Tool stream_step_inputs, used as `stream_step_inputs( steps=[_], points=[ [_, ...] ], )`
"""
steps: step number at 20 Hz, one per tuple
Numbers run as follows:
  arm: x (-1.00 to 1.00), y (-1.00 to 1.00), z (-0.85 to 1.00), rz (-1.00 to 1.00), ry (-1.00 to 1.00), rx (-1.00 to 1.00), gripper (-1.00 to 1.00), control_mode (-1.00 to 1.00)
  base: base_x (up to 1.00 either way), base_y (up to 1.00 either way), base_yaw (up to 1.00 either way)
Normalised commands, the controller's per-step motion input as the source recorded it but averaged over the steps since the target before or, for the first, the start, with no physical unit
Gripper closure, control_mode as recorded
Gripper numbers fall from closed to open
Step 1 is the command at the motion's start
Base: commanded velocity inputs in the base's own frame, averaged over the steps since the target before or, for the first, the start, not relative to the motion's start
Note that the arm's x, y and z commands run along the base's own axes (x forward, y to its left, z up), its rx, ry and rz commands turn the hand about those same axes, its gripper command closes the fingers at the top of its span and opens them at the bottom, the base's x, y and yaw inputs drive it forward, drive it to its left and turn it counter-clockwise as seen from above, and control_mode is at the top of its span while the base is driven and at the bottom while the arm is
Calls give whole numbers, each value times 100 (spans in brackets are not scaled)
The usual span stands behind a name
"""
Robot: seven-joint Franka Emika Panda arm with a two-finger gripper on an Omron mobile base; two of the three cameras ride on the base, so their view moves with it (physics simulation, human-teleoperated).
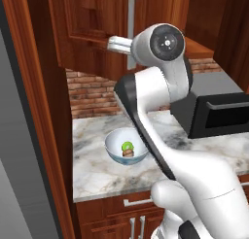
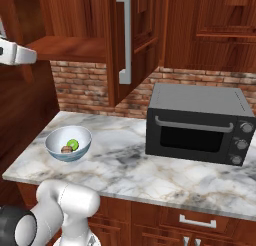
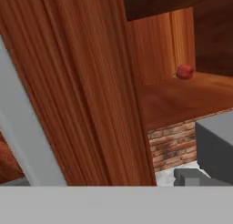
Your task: Open the cabinet. Pick the tangerine and kiwi from the cabinet and place them into the bowl. Then close the cabinet.
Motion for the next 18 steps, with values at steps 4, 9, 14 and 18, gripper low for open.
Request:
stream_step_inputs(
  steps=[4, 9, 14, 18],
  points=[
    [100, -75, -64, 1, 8, 5, -100, -100, 0, 0, 0],
    [100, -24, -69, 5, -4, 0, -100, -100, 0, 0, 0],
    [100, -11, -30, 0, -19, -1, -100, -100, 0, 0, 0],
    [100, 0, -52, 0, -25, -5, -100, -100, 0, 0, 0]
  ],
)
